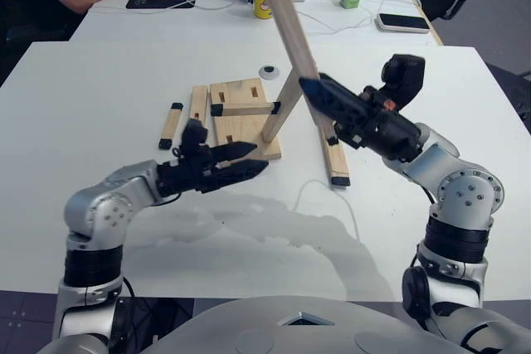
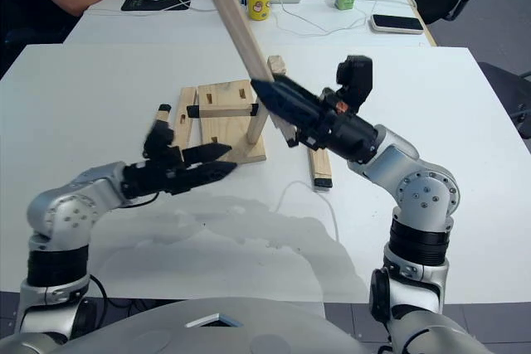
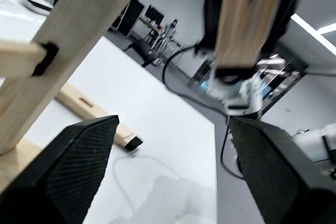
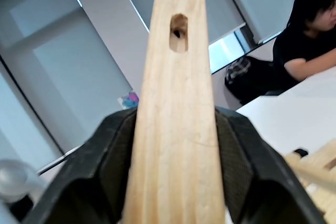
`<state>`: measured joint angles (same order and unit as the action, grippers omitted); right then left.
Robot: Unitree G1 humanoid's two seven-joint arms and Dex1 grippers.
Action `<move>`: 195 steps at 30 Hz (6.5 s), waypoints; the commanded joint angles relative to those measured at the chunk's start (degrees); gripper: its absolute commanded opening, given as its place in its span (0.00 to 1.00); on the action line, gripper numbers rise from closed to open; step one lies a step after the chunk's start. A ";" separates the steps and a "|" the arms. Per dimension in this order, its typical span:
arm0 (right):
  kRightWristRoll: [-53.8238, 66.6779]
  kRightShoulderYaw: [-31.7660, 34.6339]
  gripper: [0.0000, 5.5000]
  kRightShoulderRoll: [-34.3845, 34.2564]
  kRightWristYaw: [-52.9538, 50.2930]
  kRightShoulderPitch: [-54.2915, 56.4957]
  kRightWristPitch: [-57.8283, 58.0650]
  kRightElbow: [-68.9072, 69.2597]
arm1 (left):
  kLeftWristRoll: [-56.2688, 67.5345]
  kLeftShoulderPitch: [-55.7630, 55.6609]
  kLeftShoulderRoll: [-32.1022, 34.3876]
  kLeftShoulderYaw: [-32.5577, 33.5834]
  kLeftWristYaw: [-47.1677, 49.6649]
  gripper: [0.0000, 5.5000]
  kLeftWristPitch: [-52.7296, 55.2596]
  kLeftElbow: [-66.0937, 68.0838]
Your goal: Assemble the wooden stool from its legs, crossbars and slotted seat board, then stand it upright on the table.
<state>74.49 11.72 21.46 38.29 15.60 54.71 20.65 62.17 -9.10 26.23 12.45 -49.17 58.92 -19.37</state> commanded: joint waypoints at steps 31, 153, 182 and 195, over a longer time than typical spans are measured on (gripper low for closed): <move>-10.40 -11.19 0.38 8.87 20.24 -7.47 0.28 -0.76 | 21.50 -6.90 5.76 0.68 9.69 0.56 4.93 6.71; -66.73 -23.34 0.05 -13.21 -13.88 -10.70 -35.85 -24.18 | -28.69 -6.57 11.21 -9.79 -9.54 0.37 -30.88 11.18; -69.40 -30.63 0.05 -9.95 -13.25 -12.59 -26.00 -25.79 | -37.92 -9.23 10.57 -21.94 1.62 0.37 -23.46 4.54; -68.76 -31.94 0.05 -9.14 -12.13 -13.16 -25.65 -25.82 | -42.98 -5.04 12.82 -28.81 0.98 0.37 -26.80 11.00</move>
<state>7.08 -19.05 10.91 26.00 6.90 24.22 -0.71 25.59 -20.21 36.78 -10.47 -47.87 27.67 -13.32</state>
